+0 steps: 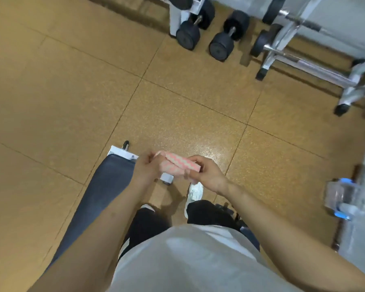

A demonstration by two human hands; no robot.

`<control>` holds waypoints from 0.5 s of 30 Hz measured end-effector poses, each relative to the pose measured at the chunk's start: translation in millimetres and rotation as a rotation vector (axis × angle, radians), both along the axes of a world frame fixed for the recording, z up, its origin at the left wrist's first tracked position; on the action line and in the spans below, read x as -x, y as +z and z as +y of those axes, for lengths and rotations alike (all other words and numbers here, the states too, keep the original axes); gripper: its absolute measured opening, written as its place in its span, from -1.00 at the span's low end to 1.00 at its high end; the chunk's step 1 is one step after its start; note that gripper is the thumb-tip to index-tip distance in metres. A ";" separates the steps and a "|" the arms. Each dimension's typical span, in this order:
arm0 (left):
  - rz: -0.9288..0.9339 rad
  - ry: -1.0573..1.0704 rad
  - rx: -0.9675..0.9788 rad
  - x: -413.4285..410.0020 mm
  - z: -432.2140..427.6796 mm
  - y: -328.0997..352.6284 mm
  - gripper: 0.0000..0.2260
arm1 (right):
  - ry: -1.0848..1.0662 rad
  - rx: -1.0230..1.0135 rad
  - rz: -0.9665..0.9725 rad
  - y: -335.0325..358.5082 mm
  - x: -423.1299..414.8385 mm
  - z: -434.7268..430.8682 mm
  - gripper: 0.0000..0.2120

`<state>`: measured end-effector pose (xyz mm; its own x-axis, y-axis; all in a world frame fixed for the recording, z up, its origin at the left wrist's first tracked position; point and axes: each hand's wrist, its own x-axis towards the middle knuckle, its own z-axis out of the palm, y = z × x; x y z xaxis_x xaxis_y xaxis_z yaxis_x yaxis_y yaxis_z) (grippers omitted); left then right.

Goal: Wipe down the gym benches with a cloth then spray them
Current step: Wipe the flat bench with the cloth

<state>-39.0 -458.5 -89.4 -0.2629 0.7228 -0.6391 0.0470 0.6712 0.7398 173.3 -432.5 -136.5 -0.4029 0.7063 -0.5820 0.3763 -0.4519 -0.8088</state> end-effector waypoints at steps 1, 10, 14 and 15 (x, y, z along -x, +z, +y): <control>0.023 -0.032 -0.003 -19.3 13.7 3.4 -0.78 | -0.046 -0.026 -0.020 5.9 -18.1 6.1 -0.74; -0.100 -0.583 0.017 -201.1 114.6 24.9 -0.75 | -0.706 0.045 0.094 50.4 -162.6 54.5 -0.74; -0.196 -0.802 0.053 -268.1 154.0 14.3 -0.73 | -0.933 0.064 0.094 57.0 -208.1 69.7 -0.68; -0.207 -0.870 0.063 -285.4 167.0 9.7 -0.72 | -0.970 0.059 0.082 55.6 -220.6 73.5 -0.66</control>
<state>246.4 -291.5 -79.7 0.4866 0.5748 -0.6579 0.4281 0.4995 0.7531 393.9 -359.0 -80.9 0.2974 0.7230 -0.6236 -0.2370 -0.5768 -0.7818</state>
